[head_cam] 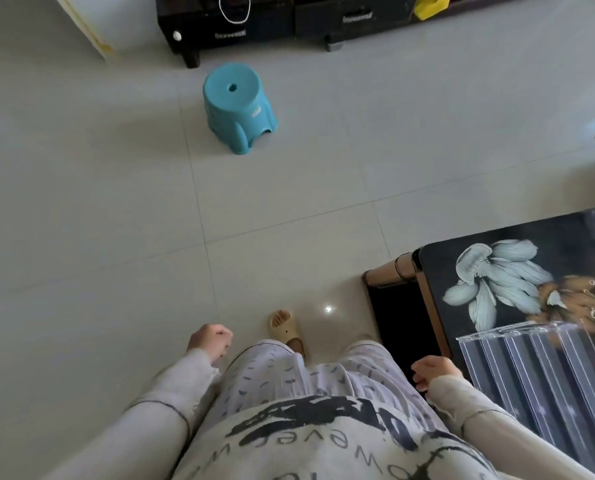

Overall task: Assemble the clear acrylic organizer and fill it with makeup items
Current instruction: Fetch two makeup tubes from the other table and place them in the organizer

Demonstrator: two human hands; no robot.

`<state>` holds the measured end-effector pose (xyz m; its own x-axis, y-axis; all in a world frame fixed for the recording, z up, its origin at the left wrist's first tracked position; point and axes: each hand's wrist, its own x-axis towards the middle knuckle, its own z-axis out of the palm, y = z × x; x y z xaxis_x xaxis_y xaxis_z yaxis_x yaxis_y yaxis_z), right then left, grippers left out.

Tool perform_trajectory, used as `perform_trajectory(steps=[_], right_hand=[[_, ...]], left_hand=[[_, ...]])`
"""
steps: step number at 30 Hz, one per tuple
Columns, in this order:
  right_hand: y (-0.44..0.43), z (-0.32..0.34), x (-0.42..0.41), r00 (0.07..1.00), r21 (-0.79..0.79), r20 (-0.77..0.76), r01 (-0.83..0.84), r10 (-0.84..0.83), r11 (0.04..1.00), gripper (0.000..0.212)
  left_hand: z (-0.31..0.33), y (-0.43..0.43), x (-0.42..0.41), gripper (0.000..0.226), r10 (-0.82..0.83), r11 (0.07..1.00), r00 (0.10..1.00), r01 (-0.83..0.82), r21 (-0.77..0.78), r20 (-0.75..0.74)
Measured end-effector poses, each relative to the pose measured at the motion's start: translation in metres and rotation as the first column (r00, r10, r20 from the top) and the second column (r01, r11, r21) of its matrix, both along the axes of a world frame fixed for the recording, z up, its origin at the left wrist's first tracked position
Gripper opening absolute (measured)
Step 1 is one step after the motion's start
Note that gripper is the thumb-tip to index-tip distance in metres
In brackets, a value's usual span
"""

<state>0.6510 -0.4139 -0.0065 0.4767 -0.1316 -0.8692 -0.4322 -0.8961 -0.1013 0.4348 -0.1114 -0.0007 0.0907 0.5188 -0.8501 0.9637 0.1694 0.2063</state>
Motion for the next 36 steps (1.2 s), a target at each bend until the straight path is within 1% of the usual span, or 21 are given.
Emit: perform_trajectory(steps=[2, 3, 6, 9, 11, 16, 19, 21, 24, 26, 28, 32, 35, 36], right_hand=[[0.011, 0.003, -0.001, 1.000, -0.035, -0.009, 0.009, -0.009, 0.999, 0.018], [0.018, 0.006, -0.001, 1.000, -0.062, -0.011, 0.003, -0.003, 0.998, 0.018], [0.038, 0.011, 0.006, 0.999, -0.091, -0.031, 0.032, -0.035, 0.995, 0.024], [0.065, 0.009, 0.024, 0.998, -0.077, -0.063, 0.006, -0.011, 0.997, 0.025], [0.087, 0.006, 0.043, 0.998, -0.074, -0.056, -0.020, 0.016, 0.997, 0.024], [0.136, -0.009, 0.114, 0.997, 0.022, -0.021, -0.068, 0.068, 0.997, 0.023], [0.158, -0.014, 0.164, 0.999, 0.054, 0.005, -0.048, 0.047, 0.997, 0.023], [0.169, -0.013, 0.194, 0.999, 0.100, 0.023, -0.025, 0.023, 0.995, 0.021], [0.185, -0.010, 0.241, 0.998, 0.145, 0.058, 0.024, -0.032, 0.989, 0.015], [0.192, -0.004, 0.269, 0.996, 0.161, 0.072, 0.046, -0.058, 0.986, 0.013], [0.196, 0.002, 0.295, 0.992, 0.190, 0.068, 0.090, -0.105, 0.978, 0.013], [0.192, 0.008, 0.329, 0.971, 0.211, 0.079, 0.206, -0.227, 0.955, 0.014], [0.186, 0.002, 0.342, 0.938, 0.200, 0.077, 0.317, -0.338, 0.927, 0.018], [0.182, -0.001, 0.345, 0.917, 0.182, 0.080, 0.372, -0.390, 0.910, 0.019]], left_hand=[[0.004, 0.031, 0.018, 0.032, -0.011, 1.000, 0.999, 0.011, 0.002, 0.032], [0.006, 0.044, 0.028, 0.033, -0.021, 1.000, 0.999, 0.021, 0.006, 0.042], [0.009, 0.076, 0.057, 0.032, -0.041, 0.999, 0.997, 0.040, 0.023, 0.071], [0.007, 0.100, 0.082, 0.030, -0.037, 0.999, 0.996, 0.035, 0.022, 0.086], [0.004, 0.111, 0.097, 0.029, -0.042, 0.999, 0.996, 0.041, 0.014, 0.080], [-0.006, 0.128, 0.131, 0.032, -0.049, 0.998, 0.999, 0.049, -0.027, 0.015], [-0.004, 0.140, 0.156, 0.024, 0.004, 0.999, 1.000, -0.004, -0.037, -0.016], [-0.003, 0.149, 0.176, 0.018, 0.007, 1.000, 0.999, -0.008, -0.030, -0.034], [-0.006, 0.164, 0.213, 0.020, -0.006, 0.999, 0.999, 0.005, -0.036, -0.033], [-0.006, 0.173, 0.245, 0.019, -0.050, 0.998, 0.998, 0.049, -0.037, -0.040], [-0.006, 0.183, 0.279, 0.018, -0.127, 0.991, 0.991, 0.126, -0.041, -0.039], [-0.008, 0.204, 0.351, 0.028, -0.268, 0.963, 0.963, 0.267, -0.046, -0.032], [-0.009, 0.220, 0.414, 0.031, -0.402, 0.916, 0.915, 0.401, -0.033, -0.036], [-0.010, 0.225, 0.442, 0.032, -0.468, 0.884, 0.883, 0.467, -0.024, -0.038]])
